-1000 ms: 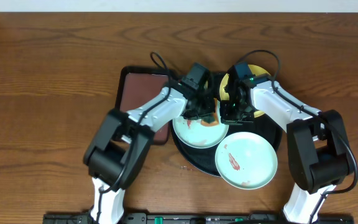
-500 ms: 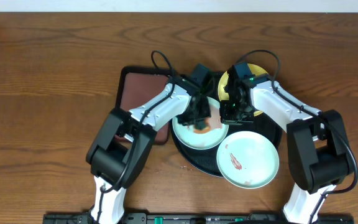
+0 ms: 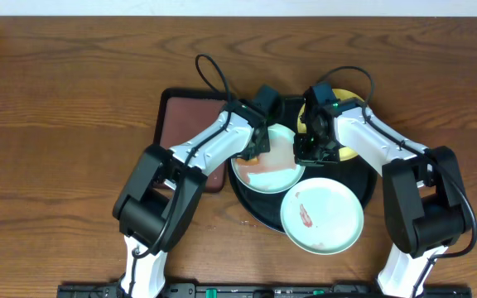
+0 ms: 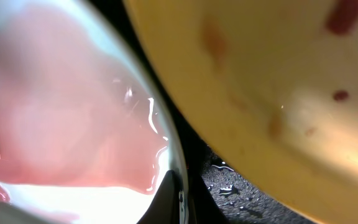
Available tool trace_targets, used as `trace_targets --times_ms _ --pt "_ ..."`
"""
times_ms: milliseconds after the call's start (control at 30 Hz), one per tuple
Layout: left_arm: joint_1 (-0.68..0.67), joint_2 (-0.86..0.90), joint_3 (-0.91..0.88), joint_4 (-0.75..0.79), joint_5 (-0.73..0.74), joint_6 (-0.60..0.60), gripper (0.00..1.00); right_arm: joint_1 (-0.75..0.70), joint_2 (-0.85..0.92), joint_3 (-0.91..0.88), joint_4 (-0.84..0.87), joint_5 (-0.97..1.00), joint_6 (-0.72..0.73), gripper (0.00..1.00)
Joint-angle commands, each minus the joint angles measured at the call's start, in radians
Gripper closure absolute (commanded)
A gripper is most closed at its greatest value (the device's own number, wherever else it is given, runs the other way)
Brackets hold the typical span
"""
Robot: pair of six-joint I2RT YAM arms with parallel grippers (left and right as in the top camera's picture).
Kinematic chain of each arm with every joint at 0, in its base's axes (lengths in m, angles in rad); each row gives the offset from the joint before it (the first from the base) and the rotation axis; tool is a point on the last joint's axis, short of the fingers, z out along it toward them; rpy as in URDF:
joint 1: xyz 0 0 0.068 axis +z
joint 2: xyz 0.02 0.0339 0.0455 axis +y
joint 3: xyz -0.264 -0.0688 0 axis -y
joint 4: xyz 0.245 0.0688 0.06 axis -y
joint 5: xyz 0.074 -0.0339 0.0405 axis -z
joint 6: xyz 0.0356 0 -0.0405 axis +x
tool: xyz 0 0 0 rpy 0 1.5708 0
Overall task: Clean dirty plates on tray and stack at the side
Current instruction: 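Scrub the pale green plate with the sponge held in the left gripper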
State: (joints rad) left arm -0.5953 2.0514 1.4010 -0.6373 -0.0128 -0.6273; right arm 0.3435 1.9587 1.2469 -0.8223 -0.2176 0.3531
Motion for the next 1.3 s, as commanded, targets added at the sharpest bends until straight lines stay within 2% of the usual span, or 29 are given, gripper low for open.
trace_targets --times_ms 0,133,267,567,767,933,1033,1167,1267 --pt "-0.003 0.04 -0.028 0.105 0.22 -0.036 0.93 0.014 0.024 -0.011 -0.001 0.053 0.01 0.99" --pt "-0.029 0.04 -0.028 0.166 0.352 -0.051 0.93 0.014 0.024 -0.011 -0.002 0.053 0.01 0.99" --pt "-0.046 0.04 -0.028 0.141 0.371 -0.051 0.93 0.014 0.024 -0.011 -0.006 0.054 0.014 0.99" --pt "0.015 0.039 -0.028 -0.108 0.329 -0.039 0.92 0.013 0.024 -0.011 -0.008 0.053 0.018 0.99" --pt "0.041 0.039 -0.028 -0.243 0.177 0.006 0.93 0.013 0.024 -0.011 -0.008 0.053 0.028 0.99" --pt "0.04 0.039 -0.027 -0.254 -0.176 0.014 0.93 0.013 0.024 -0.011 -0.007 0.054 0.028 0.99" --pt "0.04 0.039 -0.026 -0.237 -0.282 0.014 0.93 0.013 0.024 -0.011 -0.008 0.054 0.028 0.99" --pt "0.039 0.039 -0.026 -0.177 -0.291 0.014 0.93 0.013 0.024 -0.011 -0.008 0.06 0.027 0.99" --pt "0.035 0.039 -0.026 -0.134 -0.118 0.013 0.92 0.013 0.024 -0.011 -0.008 0.061 0.028 0.99"
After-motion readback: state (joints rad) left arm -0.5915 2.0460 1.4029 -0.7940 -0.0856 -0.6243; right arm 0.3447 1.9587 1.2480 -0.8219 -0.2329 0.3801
